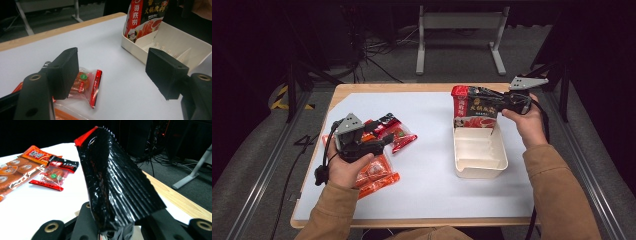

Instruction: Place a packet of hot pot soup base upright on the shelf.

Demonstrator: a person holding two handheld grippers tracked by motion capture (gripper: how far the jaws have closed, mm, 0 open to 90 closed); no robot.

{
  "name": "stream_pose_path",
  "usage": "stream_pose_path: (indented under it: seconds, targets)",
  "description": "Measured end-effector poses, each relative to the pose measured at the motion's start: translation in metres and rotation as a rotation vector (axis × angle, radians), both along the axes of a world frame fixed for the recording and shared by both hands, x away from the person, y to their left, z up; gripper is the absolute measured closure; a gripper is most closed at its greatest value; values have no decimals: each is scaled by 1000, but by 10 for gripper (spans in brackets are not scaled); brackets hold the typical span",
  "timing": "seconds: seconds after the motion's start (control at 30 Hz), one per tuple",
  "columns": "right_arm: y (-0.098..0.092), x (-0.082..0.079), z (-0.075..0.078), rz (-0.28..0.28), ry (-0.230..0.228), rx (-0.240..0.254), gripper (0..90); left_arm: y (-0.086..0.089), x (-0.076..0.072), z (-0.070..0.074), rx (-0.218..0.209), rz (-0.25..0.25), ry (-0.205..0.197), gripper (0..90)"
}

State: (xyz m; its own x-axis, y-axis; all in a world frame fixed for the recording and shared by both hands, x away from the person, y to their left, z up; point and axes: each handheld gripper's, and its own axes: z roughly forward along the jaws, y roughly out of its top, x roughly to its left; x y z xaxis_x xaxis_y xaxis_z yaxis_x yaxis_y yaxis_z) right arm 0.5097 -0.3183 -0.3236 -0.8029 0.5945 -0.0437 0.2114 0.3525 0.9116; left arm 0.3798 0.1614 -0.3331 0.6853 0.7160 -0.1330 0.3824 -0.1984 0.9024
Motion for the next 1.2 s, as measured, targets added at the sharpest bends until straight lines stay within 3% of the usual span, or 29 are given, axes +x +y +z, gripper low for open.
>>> stream_pose_path:
  seconds: [0.2,0.4,0.6,0.87,1.2]
  targets:
    - [-1,-2,0,-21,11,-13,710,2,1,-1,-5,8,1,277]
    - [-3,-4,2,-83,59,-32,506,5,2,-2,-5,11,-1,271]
    - [-8,-12,6,-108,83,-7,421,6,3,-3,-5,12,2,265]
    - [-16,-25,11,-173,94,-5,384,9,3,-3,23,9,-15,279]
    - [-24,-47,19,-172,71,-21,399,14,5,-3,32,-1,-13,284]
